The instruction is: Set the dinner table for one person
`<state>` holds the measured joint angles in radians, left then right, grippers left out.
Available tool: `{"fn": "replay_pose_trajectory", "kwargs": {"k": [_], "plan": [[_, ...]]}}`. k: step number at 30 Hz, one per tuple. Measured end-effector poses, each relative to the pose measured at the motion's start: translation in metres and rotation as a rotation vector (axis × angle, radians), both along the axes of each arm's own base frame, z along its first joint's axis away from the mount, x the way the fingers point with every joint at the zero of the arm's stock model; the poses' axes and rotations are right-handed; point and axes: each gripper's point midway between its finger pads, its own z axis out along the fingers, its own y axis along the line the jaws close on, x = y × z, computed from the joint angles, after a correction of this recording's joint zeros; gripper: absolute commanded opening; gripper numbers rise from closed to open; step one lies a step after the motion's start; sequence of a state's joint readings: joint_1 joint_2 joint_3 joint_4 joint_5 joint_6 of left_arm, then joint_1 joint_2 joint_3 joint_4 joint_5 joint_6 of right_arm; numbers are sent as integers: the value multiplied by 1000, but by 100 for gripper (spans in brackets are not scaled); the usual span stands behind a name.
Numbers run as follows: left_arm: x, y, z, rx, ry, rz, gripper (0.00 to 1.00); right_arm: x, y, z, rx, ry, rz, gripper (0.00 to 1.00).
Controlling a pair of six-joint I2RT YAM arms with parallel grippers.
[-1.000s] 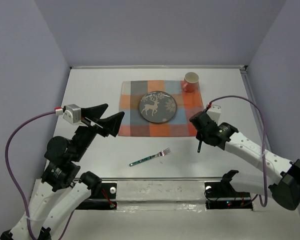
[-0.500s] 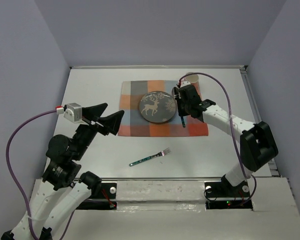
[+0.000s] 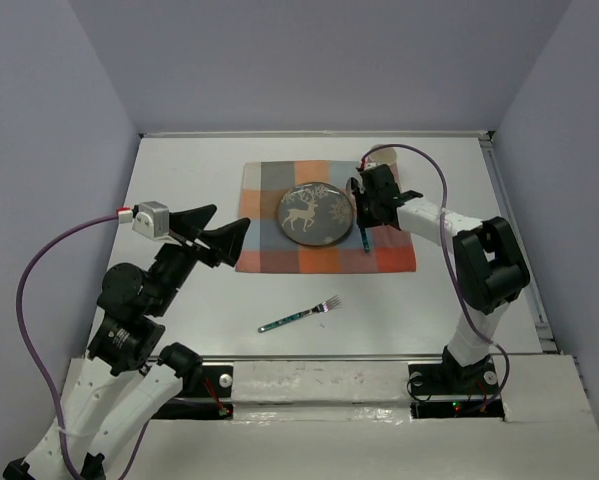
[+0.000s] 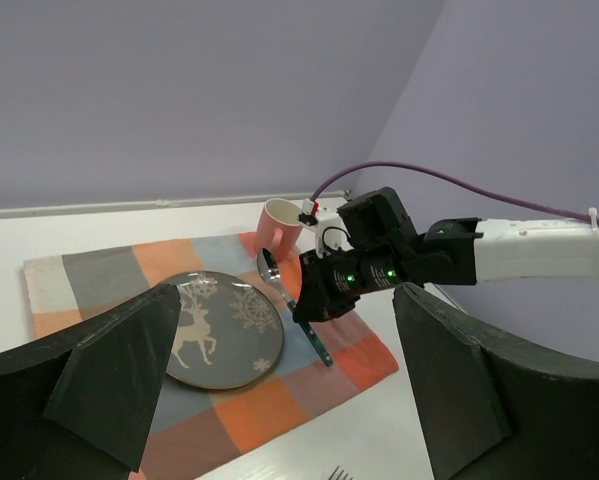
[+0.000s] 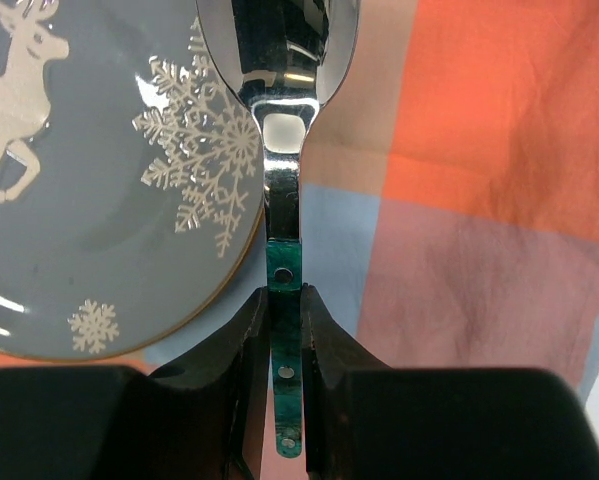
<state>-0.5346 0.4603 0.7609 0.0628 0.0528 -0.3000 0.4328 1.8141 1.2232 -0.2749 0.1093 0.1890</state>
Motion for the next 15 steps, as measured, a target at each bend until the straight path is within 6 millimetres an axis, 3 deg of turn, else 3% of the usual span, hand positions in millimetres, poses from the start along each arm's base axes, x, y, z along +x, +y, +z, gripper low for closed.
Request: {"fn": "replay_pose_trajectory", "kwargs": {"k": [15], "plan": [[9, -4, -10, 20, 34, 4, 99, 20, -15, -23, 21, 33, -114, 3]]}}
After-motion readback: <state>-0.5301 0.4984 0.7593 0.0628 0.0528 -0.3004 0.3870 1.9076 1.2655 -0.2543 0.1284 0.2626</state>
